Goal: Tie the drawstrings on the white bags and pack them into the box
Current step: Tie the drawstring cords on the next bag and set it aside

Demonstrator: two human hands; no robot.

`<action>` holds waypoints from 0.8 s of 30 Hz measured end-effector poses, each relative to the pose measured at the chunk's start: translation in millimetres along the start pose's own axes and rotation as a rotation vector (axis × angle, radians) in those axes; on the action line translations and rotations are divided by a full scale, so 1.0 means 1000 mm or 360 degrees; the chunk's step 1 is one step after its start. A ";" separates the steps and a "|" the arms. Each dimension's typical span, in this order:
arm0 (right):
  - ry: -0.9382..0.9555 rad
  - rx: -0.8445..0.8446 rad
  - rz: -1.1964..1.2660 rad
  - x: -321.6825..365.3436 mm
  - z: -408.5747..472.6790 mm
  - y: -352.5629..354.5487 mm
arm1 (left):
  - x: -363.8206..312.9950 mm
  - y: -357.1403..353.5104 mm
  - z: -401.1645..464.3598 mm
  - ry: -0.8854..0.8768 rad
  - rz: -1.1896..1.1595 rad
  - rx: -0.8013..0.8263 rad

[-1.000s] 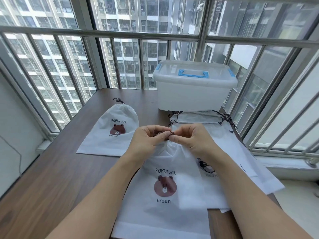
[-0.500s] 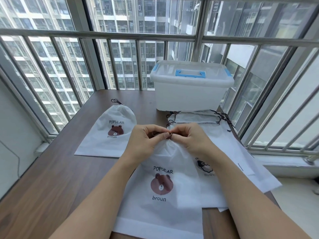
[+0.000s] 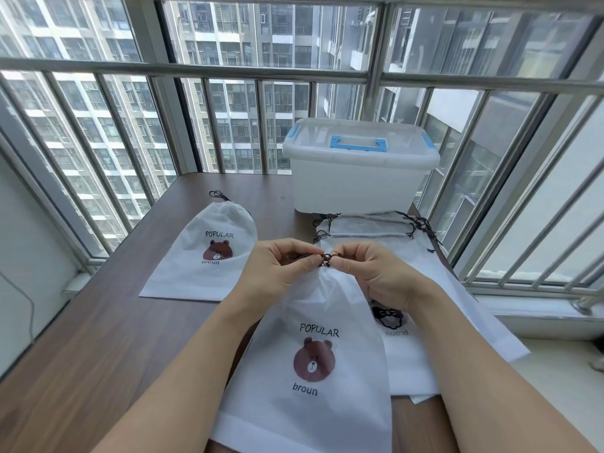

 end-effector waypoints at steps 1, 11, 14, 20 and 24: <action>0.0004 0.0029 0.0054 -0.001 0.000 0.000 | 0.000 0.000 0.000 0.0001 -0.0010 -0.0004; 0.0149 0.0031 0.0155 0.002 0.006 -0.002 | -0.003 0.002 -0.001 -0.0018 -0.0018 -0.0037; 0.0197 -0.0032 0.0199 0.002 0.006 -0.001 | -0.004 0.002 -0.001 -0.0026 -0.0025 -0.0050; 0.0187 -0.0062 0.0255 0.000 0.008 0.001 | -0.003 0.003 0.000 -0.0040 -0.0001 -0.0077; 0.0201 -0.0084 0.0191 -0.002 0.009 0.000 | -0.002 0.001 0.000 -0.0062 0.0054 -0.0046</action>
Point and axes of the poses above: each hand's wrist, its own z-axis towards the middle knuckle, its own y-axis out of the back of the hand, x = y × z, the point moved 4 cm from there along z, towards the middle knuckle, and after that the axes turned 9 degrees about x, right-handed, at the moved point
